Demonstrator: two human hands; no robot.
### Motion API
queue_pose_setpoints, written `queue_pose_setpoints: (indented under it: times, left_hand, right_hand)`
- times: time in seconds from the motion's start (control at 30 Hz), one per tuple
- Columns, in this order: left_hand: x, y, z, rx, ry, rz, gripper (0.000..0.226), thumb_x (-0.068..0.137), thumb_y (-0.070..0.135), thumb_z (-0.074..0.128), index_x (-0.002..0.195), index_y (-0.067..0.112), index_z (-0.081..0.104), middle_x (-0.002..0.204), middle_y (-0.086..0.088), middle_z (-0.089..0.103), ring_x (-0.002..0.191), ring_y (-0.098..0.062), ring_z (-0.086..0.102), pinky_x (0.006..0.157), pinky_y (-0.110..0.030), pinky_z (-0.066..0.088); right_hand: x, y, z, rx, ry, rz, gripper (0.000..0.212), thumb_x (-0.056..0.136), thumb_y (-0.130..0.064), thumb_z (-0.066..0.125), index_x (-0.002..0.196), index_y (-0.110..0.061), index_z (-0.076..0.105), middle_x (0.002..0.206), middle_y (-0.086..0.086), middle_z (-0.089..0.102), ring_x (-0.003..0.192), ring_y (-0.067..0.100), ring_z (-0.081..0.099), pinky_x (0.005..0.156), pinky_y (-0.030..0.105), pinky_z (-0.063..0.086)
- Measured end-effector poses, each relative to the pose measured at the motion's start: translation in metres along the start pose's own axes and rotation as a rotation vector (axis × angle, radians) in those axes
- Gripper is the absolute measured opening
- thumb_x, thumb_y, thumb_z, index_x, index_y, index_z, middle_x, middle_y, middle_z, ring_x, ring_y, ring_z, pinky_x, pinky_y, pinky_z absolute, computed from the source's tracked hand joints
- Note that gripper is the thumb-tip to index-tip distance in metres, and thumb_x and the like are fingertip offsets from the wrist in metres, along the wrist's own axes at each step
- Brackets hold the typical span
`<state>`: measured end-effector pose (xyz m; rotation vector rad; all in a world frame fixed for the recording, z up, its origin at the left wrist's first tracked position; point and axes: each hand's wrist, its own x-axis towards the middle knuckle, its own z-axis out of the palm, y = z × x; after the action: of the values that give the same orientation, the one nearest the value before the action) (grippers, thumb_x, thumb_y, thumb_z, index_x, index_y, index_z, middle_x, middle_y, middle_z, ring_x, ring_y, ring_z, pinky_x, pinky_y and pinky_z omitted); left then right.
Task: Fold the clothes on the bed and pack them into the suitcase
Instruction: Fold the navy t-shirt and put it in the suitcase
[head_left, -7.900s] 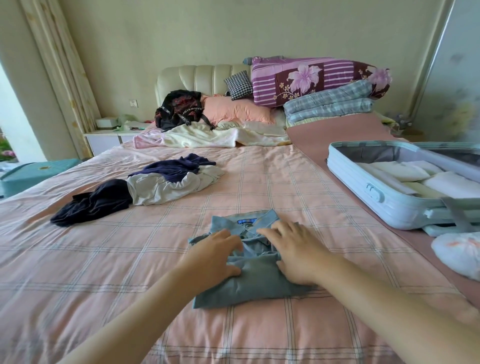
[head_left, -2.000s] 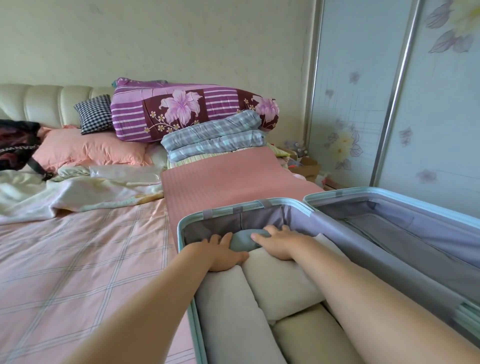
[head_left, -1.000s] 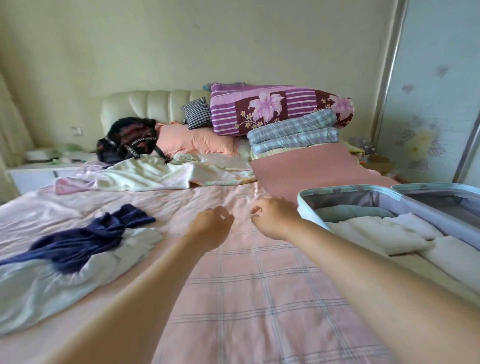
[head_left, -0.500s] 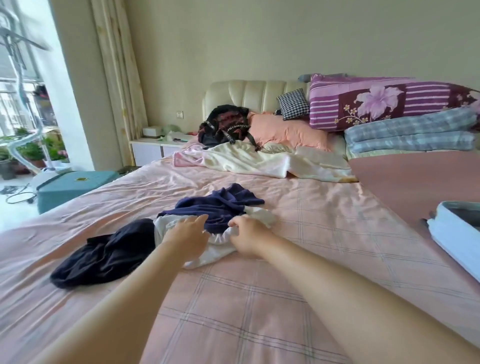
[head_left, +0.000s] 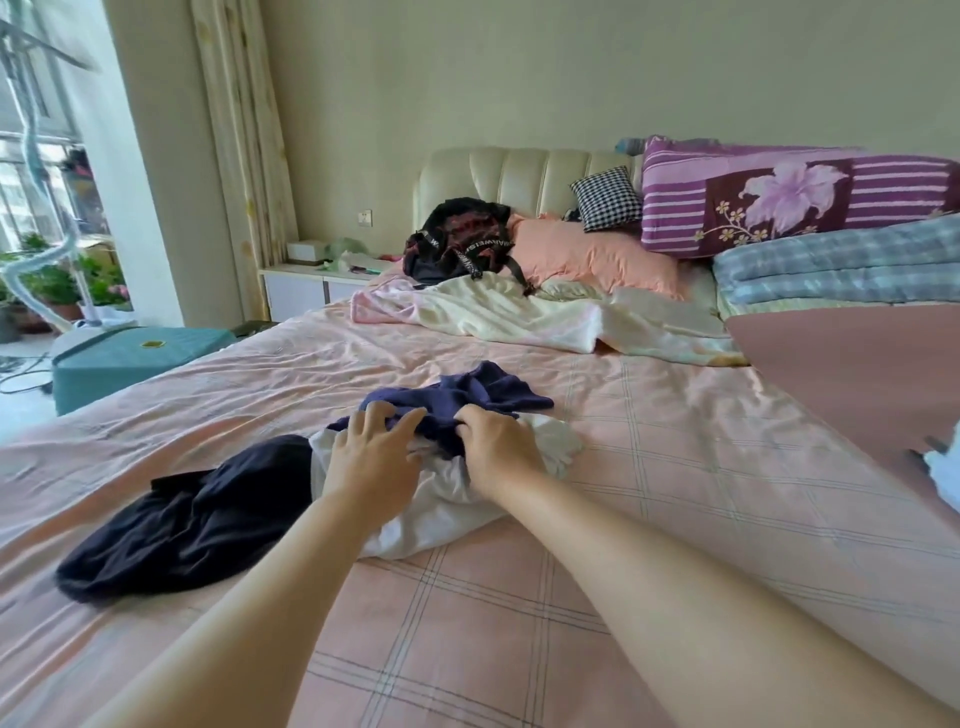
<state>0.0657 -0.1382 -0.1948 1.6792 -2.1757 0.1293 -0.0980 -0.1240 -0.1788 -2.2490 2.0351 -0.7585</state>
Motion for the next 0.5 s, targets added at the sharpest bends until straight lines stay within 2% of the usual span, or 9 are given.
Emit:
queue_pose_setpoints:
  times: [0.07, 0.17, 0.2, 0.27, 0.33, 0.37, 0.43, 0.5]
  left_hand:
    - [-0.005, 0.014, -0.016, -0.05, 0.085, 0.029, 0.05, 0.095, 0.036, 0.055, 0.143, 0.039, 0.04, 0.147, 0.002, 0.028, 0.133, -0.025, 0.028, 0.109, -0.04, 0.029]
    - [-0.012, 0.037, -0.045, -0.047, 0.112, 0.07, 0.053, 0.097, 0.029, 0.053, 0.146, 0.042, 0.038, 0.145, 0.005, 0.046, 0.132, -0.024, 0.038, 0.115, -0.041, 0.019]
    - [-0.015, 0.044, -0.054, -0.041, 0.107, 0.096, 0.049, 0.097, 0.026, 0.051, 0.143, 0.042, 0.042, 0.138, 0.007, 0.055, 0.129, -0.022, 0.045, 0.115, -0.039, 0.018]
    - [-0.023, 0.058, -0.071, -0.064, 0.064, 0.155, 0.034, 0.096, 0.02, 0.049, 0.124, 0.037, 0.059, 0.116, 0.007, 0.068, 0.113, -0.021, 0.058, 0.104, -0.032, 0.03]
    - [-0.039, 0.073, -0.087, -0.109, -0.045, 0.204, 0.021, 0.097, 0.014, 0.05, 0.107, 0.025, 0.065, 0.095, 0.004, 0.066, 0.096, -0.026, 0.063, 0.084, -0.031, 0.044]
    - [-0.049, 0.082, -0.095, -0.107, -0.097, 0.245, 0.017, 0.098, 0.013, 0.049, 0.105, 0.019, 0.063, 0.088, 0.006, 0.059, 0.092, -0.026, 0.062, 0.078, -0.032, 0.046]
    - [-0.073, 0.101, -0.11, -0.079, -0.124, 0.333, 0.018, 0.101, 0.015, 0.046, 0.11, 0.015, 0.062, 0.078, 0.016, 0.044, 0.092, -0.022, 0.06, 0.078, -0.028, 0.045]
    - [-0.1, 0.12, -0.122, -0.065, -0.139, 0.42, 0.024, 0.102, 0.02, 0.044, 0.118, 0.016, 0.062, 0.081, 0.021, 0.043, 0.104, -0.022, 0.06, 0.088, -0.03, 0.046]
  right_hand:
    - [-0.011, 0.006, -0.02, 0.089, 0.012, -0.056, 0.018, 0.105, -0.021, 0.039, 0.11, -0.017, 0.055, 0.107, 0.009, 0.067, 0.098, 0.036, 0.061, 0.082, 0.039, 0.043]
    - [-0.031, 0.007, -0.062, 0.141, 0.031, -0.12, 0.022, 0.104, -0.019, 0.037, 0.117, -0.021, 0.055, 0.105, 0.006, 0.065, 0.093, 0.032, 0.06, 0.078, 0.04, 0.048]
    - [-0.04, 0.006, -0.077, 0.143, 0.022, -0.136, 0.022, 0.104, -0.018, 0.037, 0.117, -0.02, 0.055, 0.101, 0.006, 0.063, 0.092, 0.031, 0.06, 0.076, 0.04, 0.048]
    - [-0.063, 0.007, -0.108, 0.085, -0.016, -0.167, 0.018, 0.103, -0.02, 0.037, 0.109, -0.019, 0.054, 0.093, 0.005, 0.061, 0.089, 0.031, 0.06, 0.071, 0.038, 0.044]
    - [-0.09, 0.011, -0.136, -0.007, -0.054, -0.179, 0.011, 0.101, -0.027, 0.042, 0.097, -0.021, 0.051, 0.09, 0.001, 0.059, 0.085, 0.029, 0.058, 0.069, 0.036, 0.039]
    - [-0.106, 0.012, -0.15, -0.057, -0.076, -0.177, 0.014, 0.098, -0.035, 0.047, 0.093, -0.022, 0.05, 0.088, -0.002, 0.058, 0.083, 0.027, 0.057, 0.068, 0.036, 0.04]
    - [-0.138, 0.016, -0.175, -0.175, -0.143, -0.16, 0.024, 0.09, -0.046, 0.055, 0.093, -0.023, 0.051, 0.088, -0.004, 0.059, 0.081, 0.023, 0.056, 0.069, 0.035, 0.043]
    - [-0.168, 0.018, -0.194, -0.235, -0.207, -0.109, 0.021, 0.087, -0.045, 0.057, 0.094, -0.027, 0.049, 0.09, -0.005, 0.058, 0.083, 0.023, 0.054, 0.07, 0.034, 0.043]
